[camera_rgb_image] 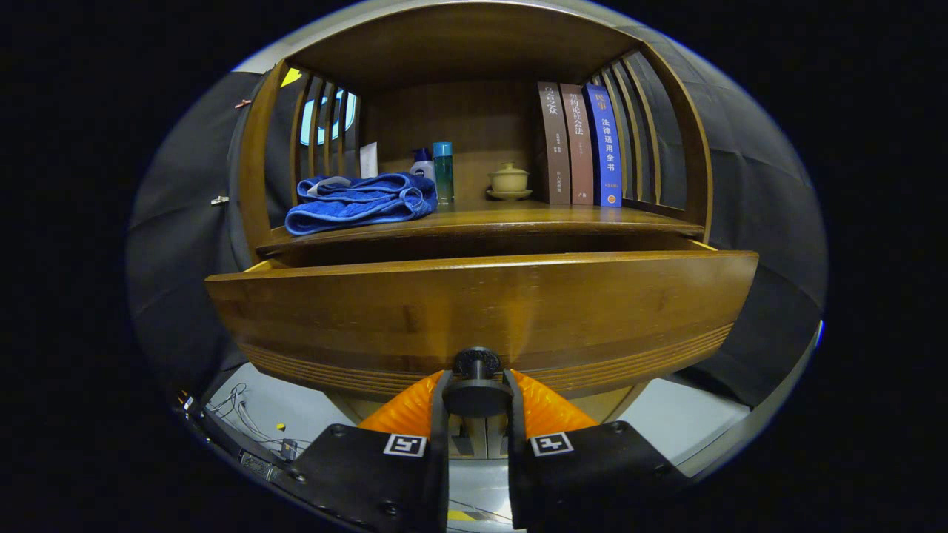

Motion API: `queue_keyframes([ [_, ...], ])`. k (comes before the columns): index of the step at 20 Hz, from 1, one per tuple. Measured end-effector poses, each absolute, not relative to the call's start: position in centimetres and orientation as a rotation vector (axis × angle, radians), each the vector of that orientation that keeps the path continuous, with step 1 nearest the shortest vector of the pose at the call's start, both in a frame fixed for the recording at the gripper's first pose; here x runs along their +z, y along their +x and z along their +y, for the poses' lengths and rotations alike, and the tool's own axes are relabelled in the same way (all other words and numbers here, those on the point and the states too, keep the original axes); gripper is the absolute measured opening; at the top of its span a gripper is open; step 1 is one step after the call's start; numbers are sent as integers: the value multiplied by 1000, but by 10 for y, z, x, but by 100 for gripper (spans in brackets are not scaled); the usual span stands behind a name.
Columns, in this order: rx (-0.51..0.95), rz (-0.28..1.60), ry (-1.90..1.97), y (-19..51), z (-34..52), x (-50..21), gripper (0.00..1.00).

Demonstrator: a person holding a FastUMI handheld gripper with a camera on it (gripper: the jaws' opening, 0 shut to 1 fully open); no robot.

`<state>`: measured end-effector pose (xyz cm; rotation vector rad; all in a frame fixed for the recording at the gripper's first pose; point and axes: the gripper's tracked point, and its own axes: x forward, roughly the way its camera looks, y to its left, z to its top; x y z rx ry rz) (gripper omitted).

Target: Pull open the drawer, take out the items inside it, and place them on the countertop above the cabinet.

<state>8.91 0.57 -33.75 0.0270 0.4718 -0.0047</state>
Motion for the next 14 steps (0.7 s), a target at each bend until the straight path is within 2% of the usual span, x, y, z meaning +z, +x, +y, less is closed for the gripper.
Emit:
queue_keyframes([
  [14,-17,545,82,-2,1,-339,36],
])
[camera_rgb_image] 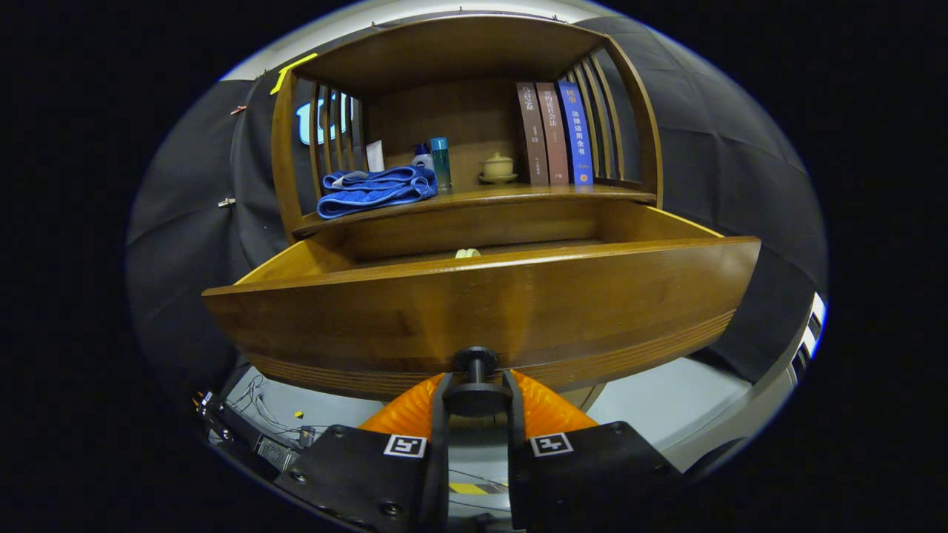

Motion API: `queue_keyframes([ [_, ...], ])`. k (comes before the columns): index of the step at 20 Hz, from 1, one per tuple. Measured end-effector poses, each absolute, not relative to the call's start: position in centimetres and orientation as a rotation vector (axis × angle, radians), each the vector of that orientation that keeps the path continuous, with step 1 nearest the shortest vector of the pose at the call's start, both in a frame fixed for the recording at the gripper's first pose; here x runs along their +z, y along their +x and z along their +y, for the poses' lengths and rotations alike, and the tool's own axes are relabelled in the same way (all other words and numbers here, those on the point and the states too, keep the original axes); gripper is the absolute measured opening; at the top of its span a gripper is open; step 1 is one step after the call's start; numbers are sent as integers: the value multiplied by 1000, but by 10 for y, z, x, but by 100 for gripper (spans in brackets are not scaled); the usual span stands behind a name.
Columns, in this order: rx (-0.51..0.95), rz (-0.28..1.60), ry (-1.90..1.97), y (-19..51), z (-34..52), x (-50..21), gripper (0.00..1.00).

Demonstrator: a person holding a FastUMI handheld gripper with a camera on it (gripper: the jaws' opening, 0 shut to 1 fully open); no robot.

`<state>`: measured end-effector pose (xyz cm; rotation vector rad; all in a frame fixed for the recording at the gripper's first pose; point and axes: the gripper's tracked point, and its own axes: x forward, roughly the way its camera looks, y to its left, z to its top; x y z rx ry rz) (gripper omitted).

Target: Pull open the drawer, take out the items inside it, and place them on the countertop above the cabinet.

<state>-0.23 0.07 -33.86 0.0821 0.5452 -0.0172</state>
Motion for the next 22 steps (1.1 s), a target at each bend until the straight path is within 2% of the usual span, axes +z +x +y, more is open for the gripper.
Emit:
queue_keyframes([
  [6,-19,533,72,-17,0,-340,36],
  [8,-3,528,75,-17,4,-335,42],
  [13,-7,459,96,-32,2,-306,97],
  [19,36,307,85,-11,18,-197,99],
  [22,34,350,98,28,24,-167,99],
])
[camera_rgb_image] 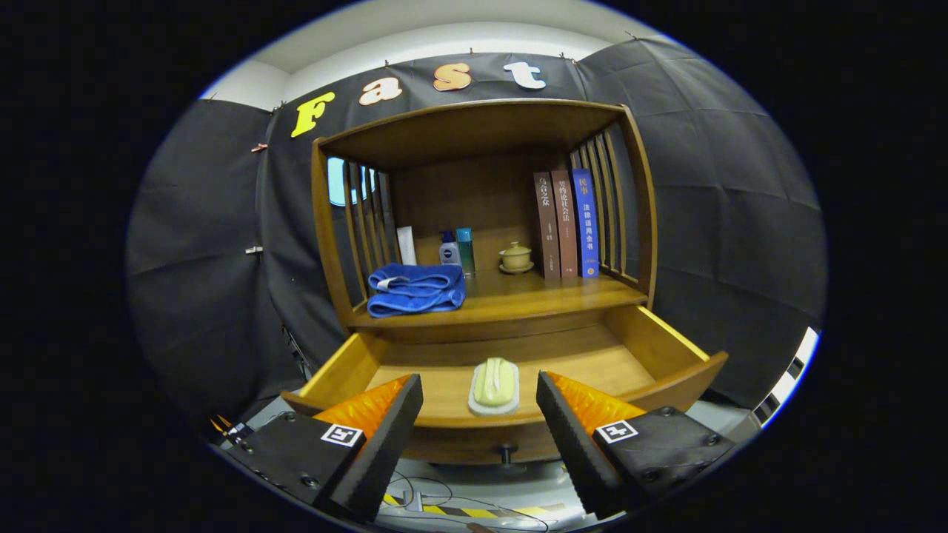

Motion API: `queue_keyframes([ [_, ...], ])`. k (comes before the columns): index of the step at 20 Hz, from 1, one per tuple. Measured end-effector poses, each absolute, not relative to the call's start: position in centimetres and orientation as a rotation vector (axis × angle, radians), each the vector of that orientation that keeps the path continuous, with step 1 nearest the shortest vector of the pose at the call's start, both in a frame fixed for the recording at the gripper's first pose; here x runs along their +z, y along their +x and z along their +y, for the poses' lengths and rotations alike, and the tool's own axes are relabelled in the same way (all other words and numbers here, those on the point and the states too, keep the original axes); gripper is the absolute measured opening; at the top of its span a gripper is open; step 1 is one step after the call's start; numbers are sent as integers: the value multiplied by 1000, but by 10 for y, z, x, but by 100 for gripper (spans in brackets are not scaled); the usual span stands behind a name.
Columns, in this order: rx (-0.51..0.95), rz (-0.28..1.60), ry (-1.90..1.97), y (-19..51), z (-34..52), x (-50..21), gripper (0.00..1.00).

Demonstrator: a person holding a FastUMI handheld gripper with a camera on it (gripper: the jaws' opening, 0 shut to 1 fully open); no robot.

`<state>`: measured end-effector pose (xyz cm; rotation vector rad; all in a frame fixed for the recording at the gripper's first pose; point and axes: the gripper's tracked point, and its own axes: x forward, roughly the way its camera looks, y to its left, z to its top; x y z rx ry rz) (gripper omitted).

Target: Pull open the drawer, take out the items inside it, and place them on the countertop above the cabinet.

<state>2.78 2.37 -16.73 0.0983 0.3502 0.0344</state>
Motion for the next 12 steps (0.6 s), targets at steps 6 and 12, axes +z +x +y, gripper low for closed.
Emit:
queue_keyframes([
  [6,55,553,63,110,37,-197,99],
  [12,17,816,53,152,29,-260,99],
])
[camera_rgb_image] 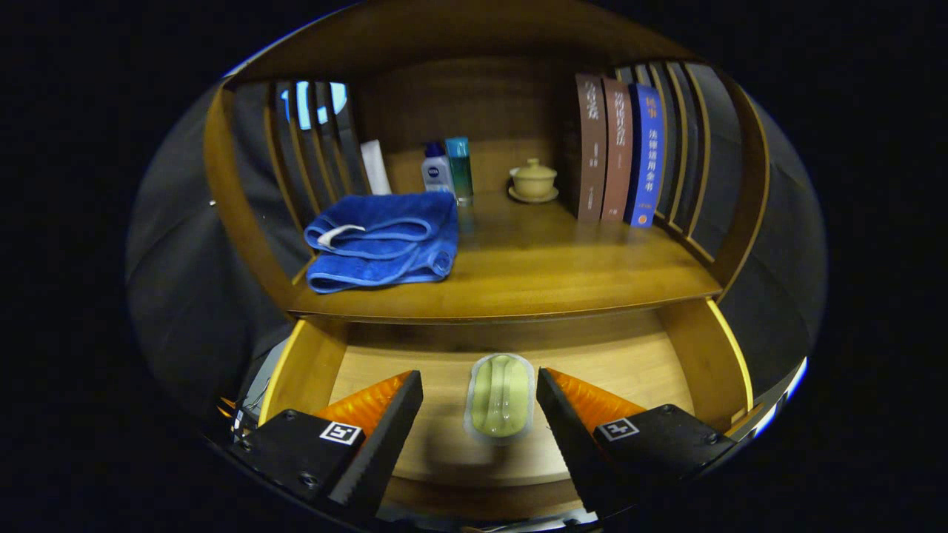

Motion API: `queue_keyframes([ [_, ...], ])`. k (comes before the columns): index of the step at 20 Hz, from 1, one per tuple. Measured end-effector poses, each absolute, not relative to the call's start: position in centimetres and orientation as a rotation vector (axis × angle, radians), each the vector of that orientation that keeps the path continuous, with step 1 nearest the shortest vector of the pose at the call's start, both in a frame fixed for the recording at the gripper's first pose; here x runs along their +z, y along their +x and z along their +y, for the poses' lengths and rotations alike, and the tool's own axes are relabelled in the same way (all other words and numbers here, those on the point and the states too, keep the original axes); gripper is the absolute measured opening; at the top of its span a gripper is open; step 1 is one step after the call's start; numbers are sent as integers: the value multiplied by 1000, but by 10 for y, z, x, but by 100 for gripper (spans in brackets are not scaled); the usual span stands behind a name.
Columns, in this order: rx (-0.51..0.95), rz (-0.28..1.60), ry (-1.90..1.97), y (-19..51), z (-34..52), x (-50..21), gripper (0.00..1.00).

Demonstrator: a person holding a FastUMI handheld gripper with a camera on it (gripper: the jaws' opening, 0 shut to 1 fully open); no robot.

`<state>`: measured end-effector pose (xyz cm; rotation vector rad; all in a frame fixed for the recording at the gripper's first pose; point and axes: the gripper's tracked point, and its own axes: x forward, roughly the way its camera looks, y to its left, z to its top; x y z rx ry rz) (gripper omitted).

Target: Pull open the drawer, take out the items inside it, and place them on the countertop above the cabinet.

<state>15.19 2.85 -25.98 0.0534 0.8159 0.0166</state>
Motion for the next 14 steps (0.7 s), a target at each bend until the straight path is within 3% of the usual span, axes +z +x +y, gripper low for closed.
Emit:
queue_keyframes([
  [10,-43,1108,9,160,10,-332,99],
  [12,-54,1162,22,156,7,-342,96],
  [14,-53,1173,9,157,7,-346,84],
])
